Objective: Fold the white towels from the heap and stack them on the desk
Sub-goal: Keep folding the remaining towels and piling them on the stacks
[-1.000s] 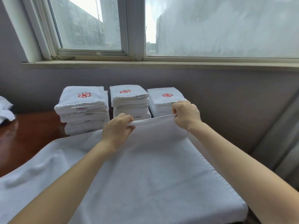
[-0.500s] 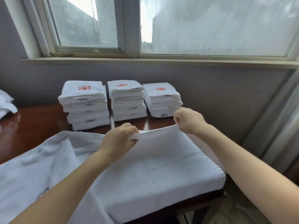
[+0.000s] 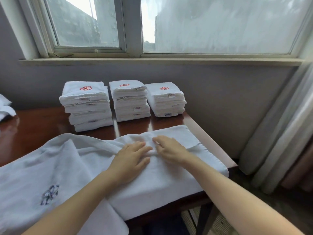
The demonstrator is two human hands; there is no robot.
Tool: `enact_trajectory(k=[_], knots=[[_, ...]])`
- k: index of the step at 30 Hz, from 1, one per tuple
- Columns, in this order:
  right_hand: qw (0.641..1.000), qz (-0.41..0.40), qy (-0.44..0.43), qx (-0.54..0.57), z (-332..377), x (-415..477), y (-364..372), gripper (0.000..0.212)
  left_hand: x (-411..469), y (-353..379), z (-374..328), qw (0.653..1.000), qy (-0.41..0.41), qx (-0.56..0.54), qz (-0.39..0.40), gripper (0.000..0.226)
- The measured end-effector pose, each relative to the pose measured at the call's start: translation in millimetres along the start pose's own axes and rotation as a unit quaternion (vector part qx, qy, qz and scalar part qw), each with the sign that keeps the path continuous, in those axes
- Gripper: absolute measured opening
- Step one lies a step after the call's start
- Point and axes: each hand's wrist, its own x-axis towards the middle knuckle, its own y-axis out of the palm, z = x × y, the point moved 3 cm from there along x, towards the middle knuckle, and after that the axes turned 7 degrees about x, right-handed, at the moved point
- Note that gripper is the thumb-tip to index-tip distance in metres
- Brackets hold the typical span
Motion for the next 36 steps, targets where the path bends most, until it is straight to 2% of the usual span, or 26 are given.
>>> enact_trajectory(k=[4,19,24,29,36], knots=[[0.998,-0.054,0.018,-0.037,-22.1,8.3,13.7,0.046,13.5,7.5,2.8,1.0,0.007,-0.012,0.01,0.05],[0.996,-0.068,0.06,-0.027,-100.7,37.0,-30.5,0.048,110.3,32.8,-30.4,0.998,0.046,-0.025,0.034,0.05],[0.996,-0.07,0.053,-0.016,-101.3,35.9,-34.5,0.046,104.9,18.4,-32.0,0.988,0.045,-0.151,-0.009,0.046],[0.98,-0.192,-0.023,0.048,-71.9,21.5,-42.0,0.037,68.6,-13.3,4.8,0.984,0.005,-0.174,-0.042,0.032],[0.969,-0.087,-0.185,0.136,67.3,33.0,-9.4,0.028,-29.3,-67.5,97.2,0.973,-0.144,-0.157,-0.092,0.019]])
